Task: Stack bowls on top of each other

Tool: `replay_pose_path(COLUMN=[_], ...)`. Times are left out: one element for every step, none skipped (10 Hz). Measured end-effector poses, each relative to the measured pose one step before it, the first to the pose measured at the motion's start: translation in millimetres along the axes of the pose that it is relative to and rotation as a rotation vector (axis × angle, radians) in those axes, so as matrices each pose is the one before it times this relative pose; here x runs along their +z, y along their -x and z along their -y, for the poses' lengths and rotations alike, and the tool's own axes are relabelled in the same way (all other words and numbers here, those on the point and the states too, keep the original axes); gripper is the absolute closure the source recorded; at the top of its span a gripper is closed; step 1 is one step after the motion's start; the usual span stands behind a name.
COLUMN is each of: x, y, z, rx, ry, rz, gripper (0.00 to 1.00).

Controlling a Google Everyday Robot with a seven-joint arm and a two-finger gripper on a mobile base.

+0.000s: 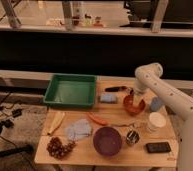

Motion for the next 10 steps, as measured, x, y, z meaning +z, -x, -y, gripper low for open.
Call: replay_pose_path(x=[3.68,2.66,2.1,2.0,3.49,1.41,1.7,0.81,0.31,0.13], y=[-0.71,0.08,-0.82,-0.07,-0.86,-1.35,-2.01,-0.97,0.72,-2.28], z=[-2.06,1.91,-0.44,0.97,-0.27,-0.04,-0.22,-1.94,0.01,0.31], rx=[-0.00408,-0.00147,-0.00027,-0.00064,-0.00325,-0.00059,0.00117,0.00108,-0.0005,-0.0005], ry=[0.01945,0.00434,0.01159,0.00636,0.0131,0.00446,0.00497,0.00991,0.00131,-0.00157], rz=[-0.00402,0.00021,-0.00137,0.00212,0.00502,0.00263,0.0034,0.00238,0.00398,-0.00222], gripper=[0.2,0.2,0.21,0.26,0.44,0.54,0.67,0.77,0.84,0.94])
